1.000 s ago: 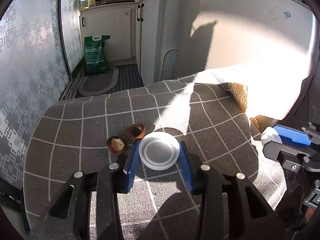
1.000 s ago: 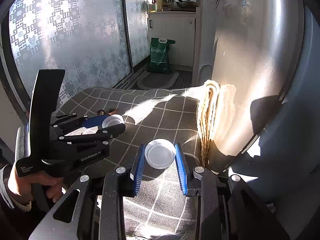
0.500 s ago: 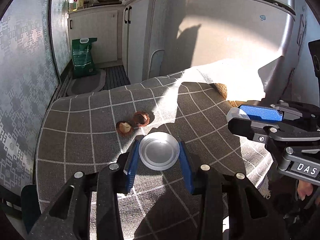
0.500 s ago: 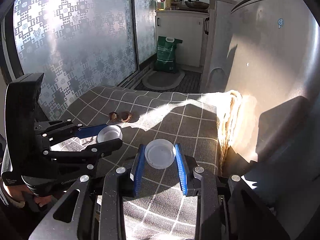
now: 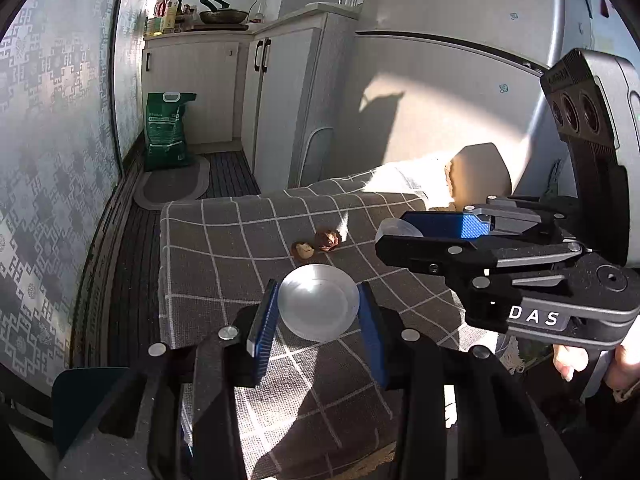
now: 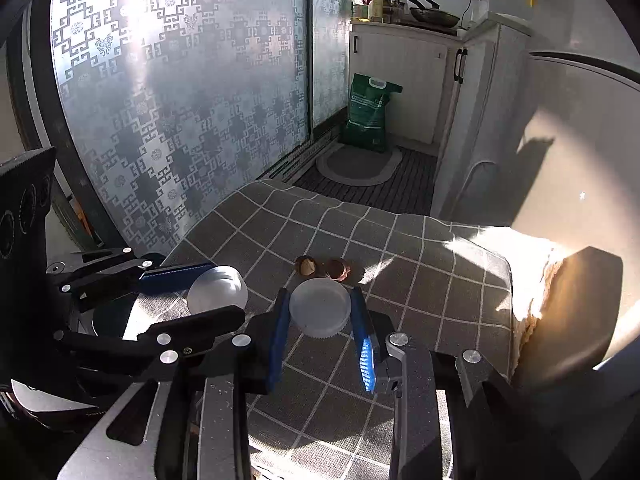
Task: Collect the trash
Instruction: 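Grasp a clear plastic lid with the right gripper while the left gripper grasps the other lid, then carry both clear lids over the teal bin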
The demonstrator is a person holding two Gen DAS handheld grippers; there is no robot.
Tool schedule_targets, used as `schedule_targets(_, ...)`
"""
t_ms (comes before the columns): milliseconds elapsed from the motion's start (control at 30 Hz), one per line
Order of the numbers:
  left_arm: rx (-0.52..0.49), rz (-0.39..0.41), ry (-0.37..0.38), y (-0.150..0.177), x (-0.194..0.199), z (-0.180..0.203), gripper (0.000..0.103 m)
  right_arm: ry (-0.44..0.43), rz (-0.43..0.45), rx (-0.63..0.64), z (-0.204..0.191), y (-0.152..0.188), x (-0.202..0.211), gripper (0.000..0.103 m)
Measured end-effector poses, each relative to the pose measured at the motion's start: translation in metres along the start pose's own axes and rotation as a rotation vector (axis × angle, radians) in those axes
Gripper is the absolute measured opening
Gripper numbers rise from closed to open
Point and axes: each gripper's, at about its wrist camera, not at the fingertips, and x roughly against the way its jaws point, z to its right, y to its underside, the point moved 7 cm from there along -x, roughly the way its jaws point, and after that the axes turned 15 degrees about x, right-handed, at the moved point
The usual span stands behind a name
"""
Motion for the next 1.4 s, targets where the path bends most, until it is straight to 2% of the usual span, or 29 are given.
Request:
schedule_targets(300,0.059,0.047,-0.014,-0.005,0.034,-0.047,0.042,-0.034,0.002,0.034,-0.031,-0.028,-0.012,0.03)
schedule_targets(600,0.114,0.053,-0.048,-0.004,0.054,-0.093,0.042,-0.079,0.011,0.054,-0.057,-0.053,-0.022,0.03)
schedule_targets(1067,0.191,0.008,-0.169,0.021,0.066,-0.174,0.042,-0.144,0.025,0.104,-0.106,-0.087,-0.035,0.03)
schedule_targets(1400,0.226,-0.067,-0.248,0.049,0.061,-0.225,0.042,-0.189,0.015,0.158,-0.15,-0.107,-0.053,0.03)
